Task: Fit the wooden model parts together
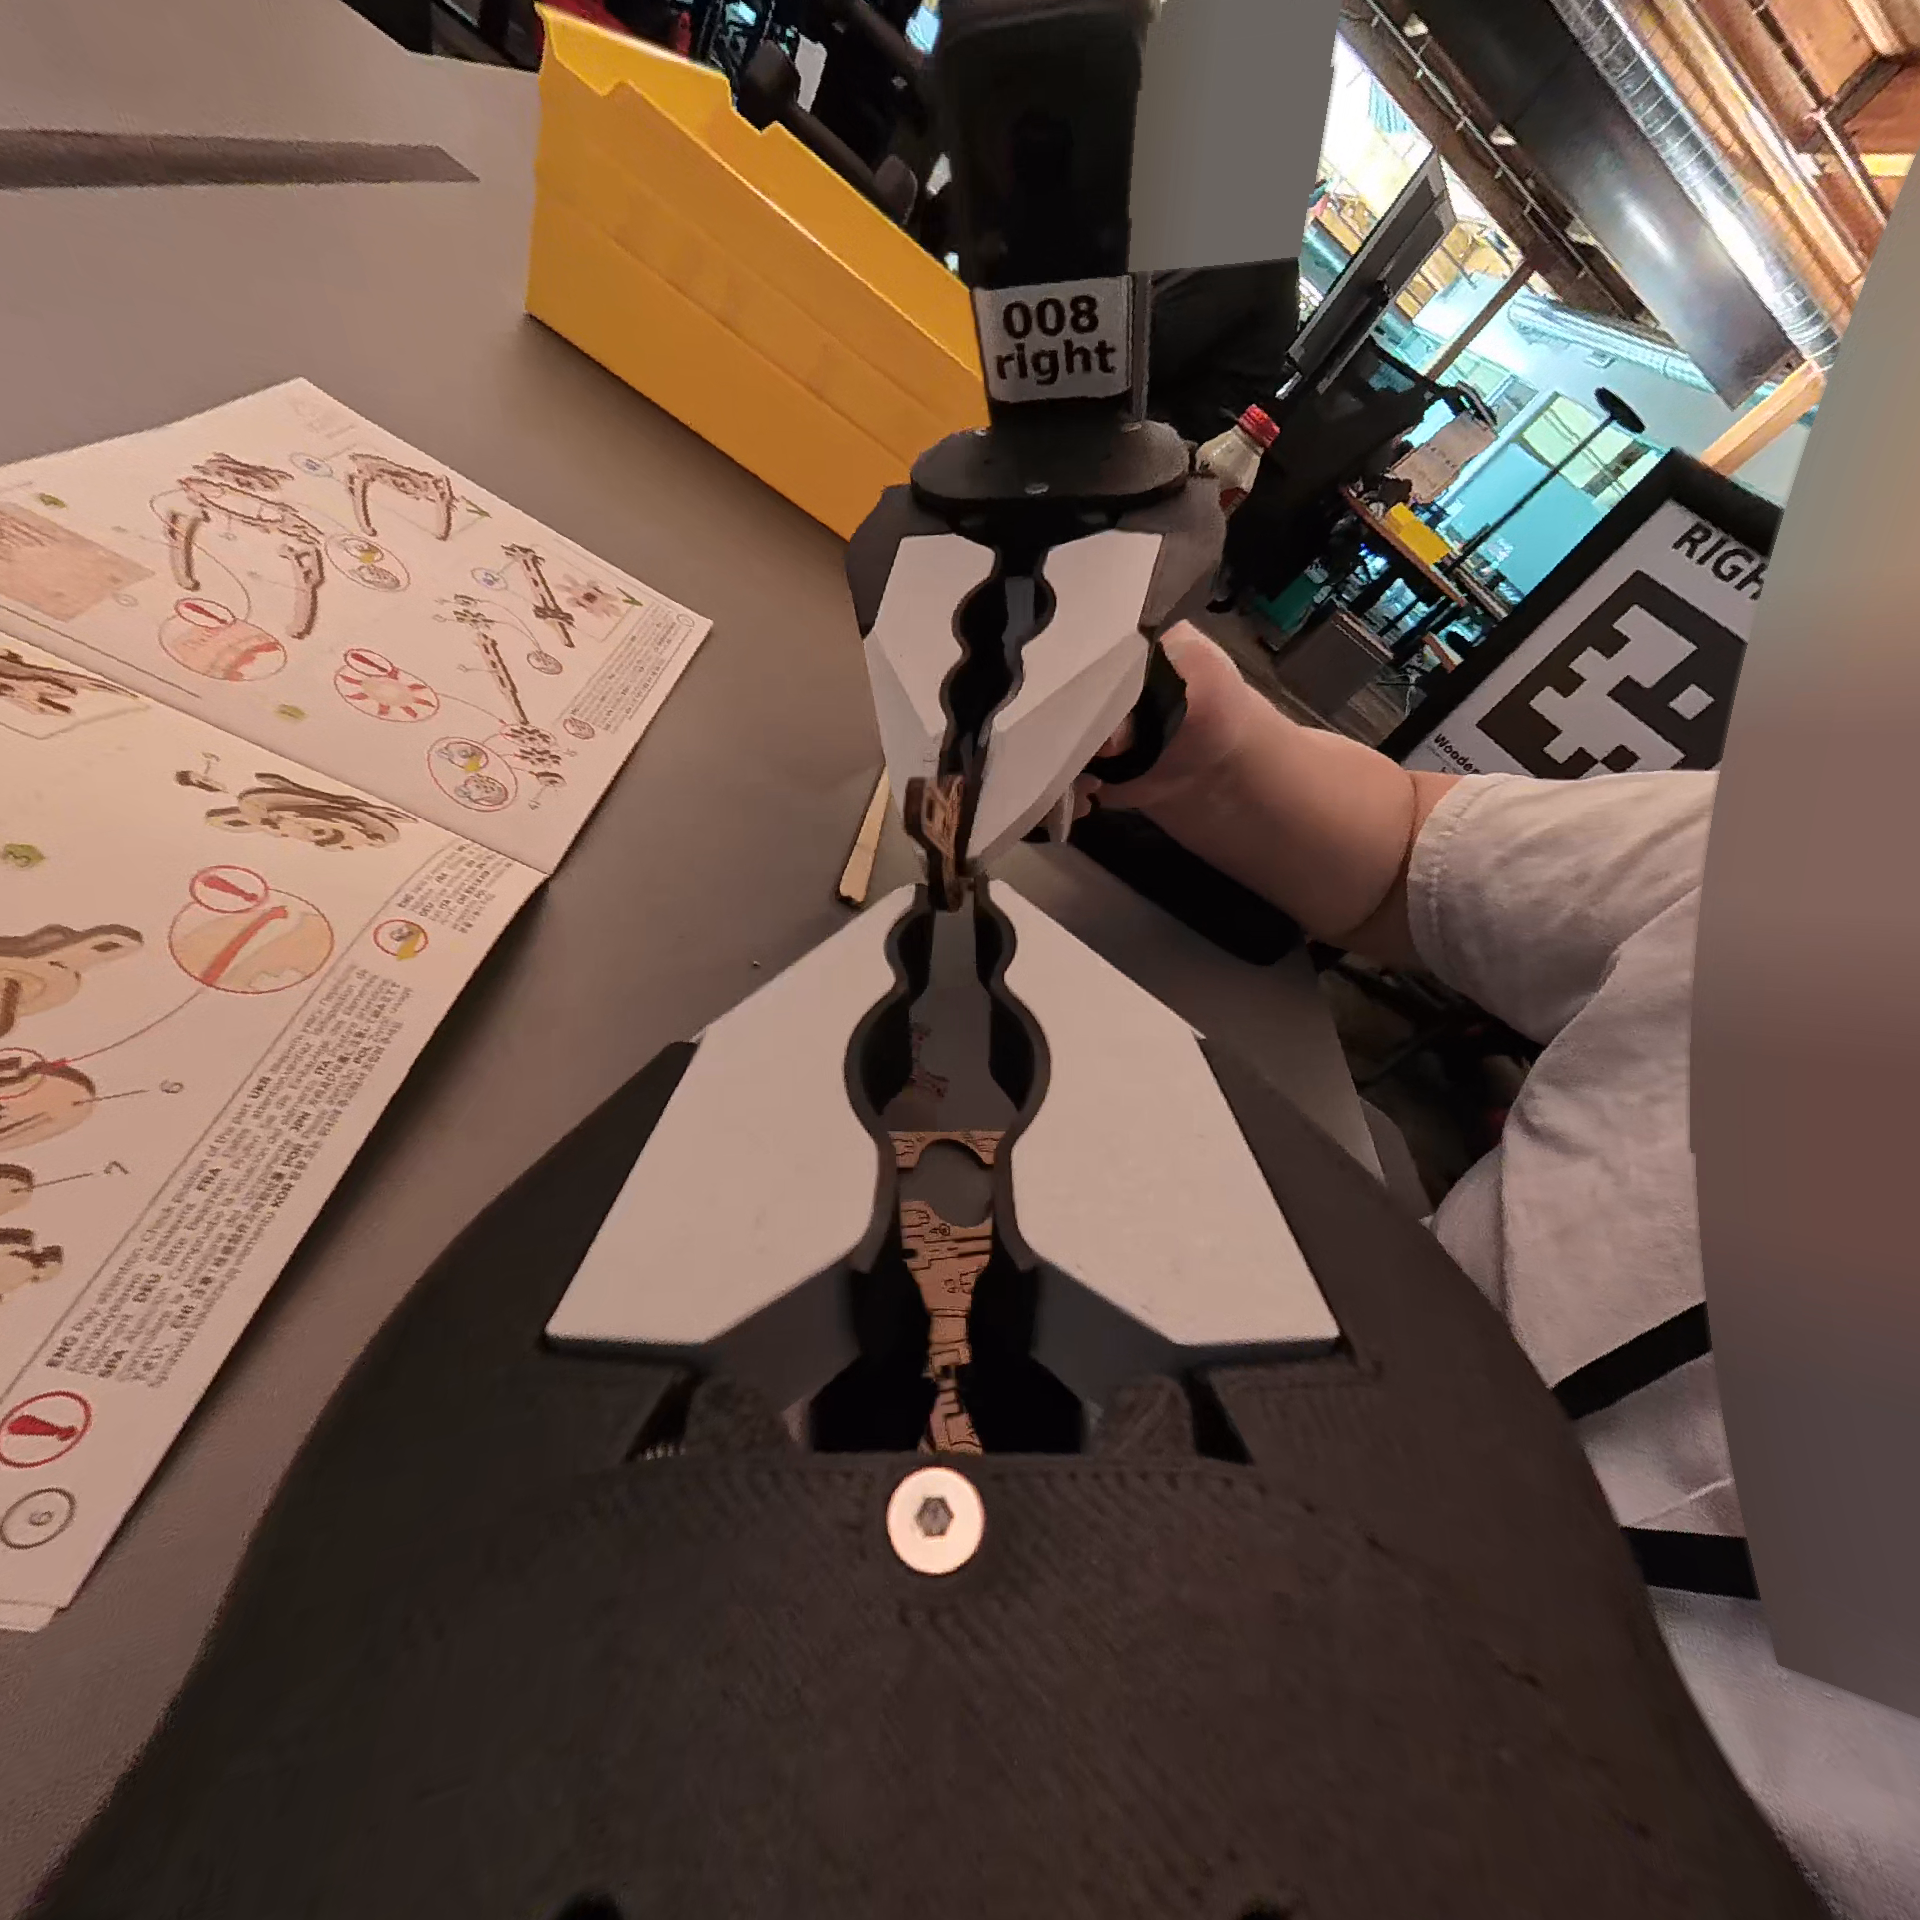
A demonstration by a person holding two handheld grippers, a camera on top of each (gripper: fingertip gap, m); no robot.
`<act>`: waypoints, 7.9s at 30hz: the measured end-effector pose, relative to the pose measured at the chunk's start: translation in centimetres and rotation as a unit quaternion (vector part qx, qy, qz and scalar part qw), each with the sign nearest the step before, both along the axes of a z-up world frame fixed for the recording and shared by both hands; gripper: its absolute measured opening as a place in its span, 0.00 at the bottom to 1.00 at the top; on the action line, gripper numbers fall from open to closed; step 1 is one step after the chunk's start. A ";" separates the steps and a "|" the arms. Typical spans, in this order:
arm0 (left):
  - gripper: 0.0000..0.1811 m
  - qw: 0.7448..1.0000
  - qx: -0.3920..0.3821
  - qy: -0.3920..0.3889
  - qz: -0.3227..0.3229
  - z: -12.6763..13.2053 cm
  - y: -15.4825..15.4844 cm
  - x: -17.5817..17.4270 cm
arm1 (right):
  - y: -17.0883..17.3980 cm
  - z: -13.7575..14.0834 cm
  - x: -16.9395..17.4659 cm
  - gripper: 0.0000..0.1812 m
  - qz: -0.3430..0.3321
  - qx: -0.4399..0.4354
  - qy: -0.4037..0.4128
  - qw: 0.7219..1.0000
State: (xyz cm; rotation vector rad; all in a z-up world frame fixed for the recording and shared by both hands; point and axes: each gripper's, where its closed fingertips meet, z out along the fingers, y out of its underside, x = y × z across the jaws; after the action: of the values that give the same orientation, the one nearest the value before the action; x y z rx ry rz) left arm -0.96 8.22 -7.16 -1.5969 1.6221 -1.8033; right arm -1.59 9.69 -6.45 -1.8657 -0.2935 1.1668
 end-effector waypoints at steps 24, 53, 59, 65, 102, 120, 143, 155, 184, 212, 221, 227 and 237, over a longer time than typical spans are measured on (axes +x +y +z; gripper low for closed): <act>0.00 0.999 -0.036 -0.018 -0.019 0.5 0.4 -0.2 | -0.5 -0.3 -0.1 0.00 0.028 -0.012 0.002 1.000; 0.00 0.999 -0.019 0.001 0.035 -0.5 0.7 0.2 | 0.0 -1.3 0.4 0.00 0.001 -0.033 -0.036 0.999; 0.00 0.999 0.005 0.012 0.034 -0.9 0.8 0.2 | 0.2 -1.8 0.6 0.03 0.002 -0.003 -0.083 0.997; 0.00 0.998 0.034 0.025 0.035 -1.6 0.7 0.2 | 0.2 -2.4 0.7 0.03 0.007 -0.018 -0.077 0.997; 0.00 0.982 -0.050 0.180 -0.033 -7.1 1.3 0.5 | 0.2 -8.4 0.7 0.03 0.094 -0.143 -0.109 0.979; 0.04 0.985 0.033 0.162 -0.041 -7.2 1.1 0.4 | -0.5 -8.6 0.1 0.00 0.128 -0.117 -0.148 0.974; 0.00 0.984 -0.031 0.178 0.009 -7.3 2.2 0.7 | 1.3 -8.5 1.2 0.04 0.061 -0.124 -0.136 0.981; 0.00 0.982 -0.048 0.184 0.008 -7.3 2.1 0.7 | 1.3 -8.6 1.0 0.04 0.058 -0.115 -0.165 0.978; 0.00 0.983 -0.031 0.181 0.011 -7.4 2.1 0.6 | 1.3 -8.6 1.0 0.05 0.045 -0.117 -0.167 0.978; 0.00 0.980 -0.058 0.187 0.030 -7.6 2.1 0.5 | 1.4 -9.0 0.8 0.05 0.041 -0.104 -0.190 0.975; 0.00 0.978 -0.095 0.184 0.001 -7.1 1.7 0.4 | 1.9 -8.8 1.1 0.04 0.040 -0.091 -0.199 0.975; 0.00 0.983 -0.077 0.169 -0.010 -6.7 1.5 0.3 | 1.3 -6.3 1.5 0.07 0.032 -0.081 -0.159 0.983; 0.00 0.993 -0.065 0.103 0.000 -3.6 2.7 -0.4 | 1.4 -4.6 3.7 0.08 0.010 -0.003 -0.141 0.990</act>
State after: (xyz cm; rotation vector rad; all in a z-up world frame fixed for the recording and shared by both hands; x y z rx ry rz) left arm -1.34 10.94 -10.71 -1.8967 1.6172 -1.8292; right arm 2.14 11.06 -11.03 -2.0377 -0.4663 0.9161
